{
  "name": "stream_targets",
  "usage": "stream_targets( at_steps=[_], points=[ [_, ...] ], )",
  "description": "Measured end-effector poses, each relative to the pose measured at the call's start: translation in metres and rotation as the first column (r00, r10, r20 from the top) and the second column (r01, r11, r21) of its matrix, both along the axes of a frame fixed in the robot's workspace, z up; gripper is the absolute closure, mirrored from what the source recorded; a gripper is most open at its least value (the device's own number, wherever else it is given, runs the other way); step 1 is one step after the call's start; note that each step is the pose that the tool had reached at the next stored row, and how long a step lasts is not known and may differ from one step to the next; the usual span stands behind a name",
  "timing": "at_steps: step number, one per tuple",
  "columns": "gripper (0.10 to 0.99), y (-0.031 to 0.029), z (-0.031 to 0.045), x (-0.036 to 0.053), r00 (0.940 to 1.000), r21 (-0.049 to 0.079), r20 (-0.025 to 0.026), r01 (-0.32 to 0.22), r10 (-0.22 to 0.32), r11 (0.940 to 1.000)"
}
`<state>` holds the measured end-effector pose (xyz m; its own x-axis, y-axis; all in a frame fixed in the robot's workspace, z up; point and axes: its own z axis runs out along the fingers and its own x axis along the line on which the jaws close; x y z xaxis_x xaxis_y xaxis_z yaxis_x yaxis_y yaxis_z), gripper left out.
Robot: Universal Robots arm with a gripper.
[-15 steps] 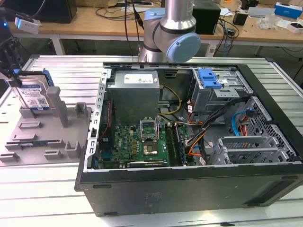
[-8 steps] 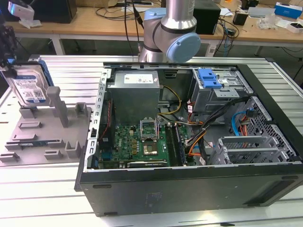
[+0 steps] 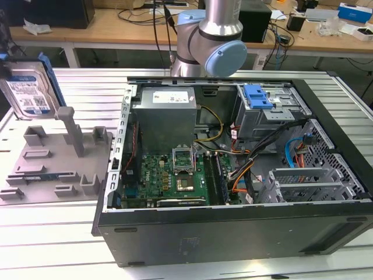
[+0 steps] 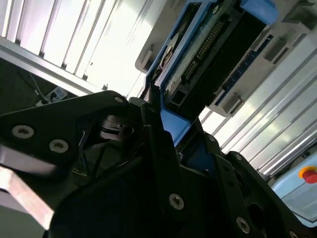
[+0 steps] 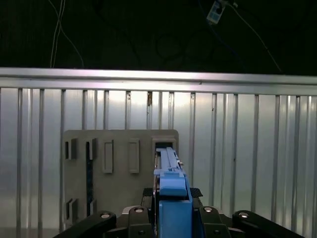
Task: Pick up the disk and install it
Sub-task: 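Pick up the disk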
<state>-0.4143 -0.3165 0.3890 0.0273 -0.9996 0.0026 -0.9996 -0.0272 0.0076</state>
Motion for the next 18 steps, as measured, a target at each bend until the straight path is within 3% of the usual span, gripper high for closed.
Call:
stream_targets(
  at_steps=[9, 13, 18],
  points=[
    [0.718, -0.0011, 0.0506, 0.0001, 1.0000, 0.000, 0.0000, 0.000, 0.000, 1.0000],
    [0.718, -0.0020, 0.0827, 0.0003, 1.0000, 0.000, 0.0001, 0.000, 0.000, 1.0000],
    [0.718, -0.0028, 0.1056, 0.0006, 1.0000, 0.000, -0.0002, 0.000, 0.000, 1.0000]
  ],
)
